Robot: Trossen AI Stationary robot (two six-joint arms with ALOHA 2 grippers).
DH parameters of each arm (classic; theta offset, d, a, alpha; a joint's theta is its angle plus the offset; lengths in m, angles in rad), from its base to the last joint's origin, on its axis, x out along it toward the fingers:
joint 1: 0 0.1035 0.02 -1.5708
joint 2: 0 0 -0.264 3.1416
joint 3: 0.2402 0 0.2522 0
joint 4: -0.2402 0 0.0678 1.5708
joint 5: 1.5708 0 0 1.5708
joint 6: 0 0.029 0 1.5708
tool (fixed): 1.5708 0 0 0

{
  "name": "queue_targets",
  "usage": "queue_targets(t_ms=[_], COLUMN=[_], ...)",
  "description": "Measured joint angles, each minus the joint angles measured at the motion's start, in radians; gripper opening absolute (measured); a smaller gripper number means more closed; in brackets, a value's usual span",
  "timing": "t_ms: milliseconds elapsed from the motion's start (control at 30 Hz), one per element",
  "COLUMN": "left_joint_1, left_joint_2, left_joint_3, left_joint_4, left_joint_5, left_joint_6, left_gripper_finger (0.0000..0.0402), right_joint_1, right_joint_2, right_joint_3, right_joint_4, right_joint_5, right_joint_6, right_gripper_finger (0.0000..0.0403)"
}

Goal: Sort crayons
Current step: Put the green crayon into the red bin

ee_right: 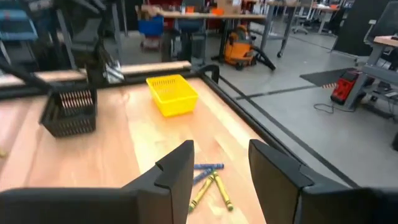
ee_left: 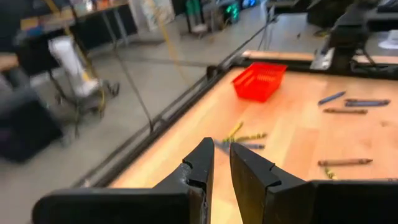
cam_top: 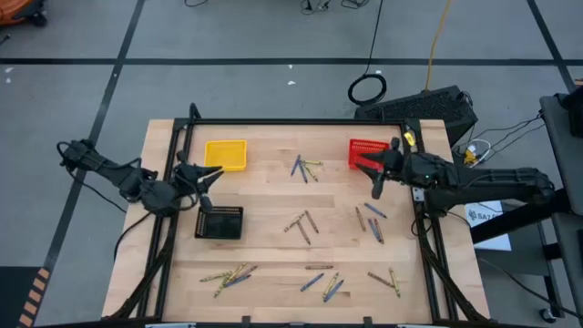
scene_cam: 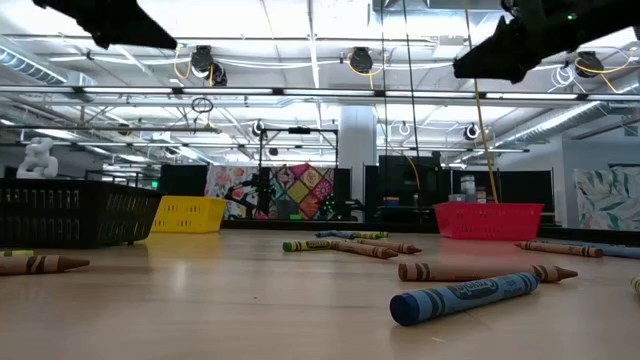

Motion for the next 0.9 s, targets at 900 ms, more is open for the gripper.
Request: queue_targets(t_ms=[900], left_joint_1=[0.316], left_joint_2=[0.126], left_joint_3=[0.101], left_joint_4=[-0.336], left_joint_5=[0.6], left_joint_6=[-0.317], left_gripper_finger=[0.0059], right_joint_1=[-0.048], right_joint_2=[0.47], right_joint_3=[0.05], right_joint_4=[0.162], right_joint_5=[0.022], right_joint_6=[0.24], right_gripper_finger=[0.0141])
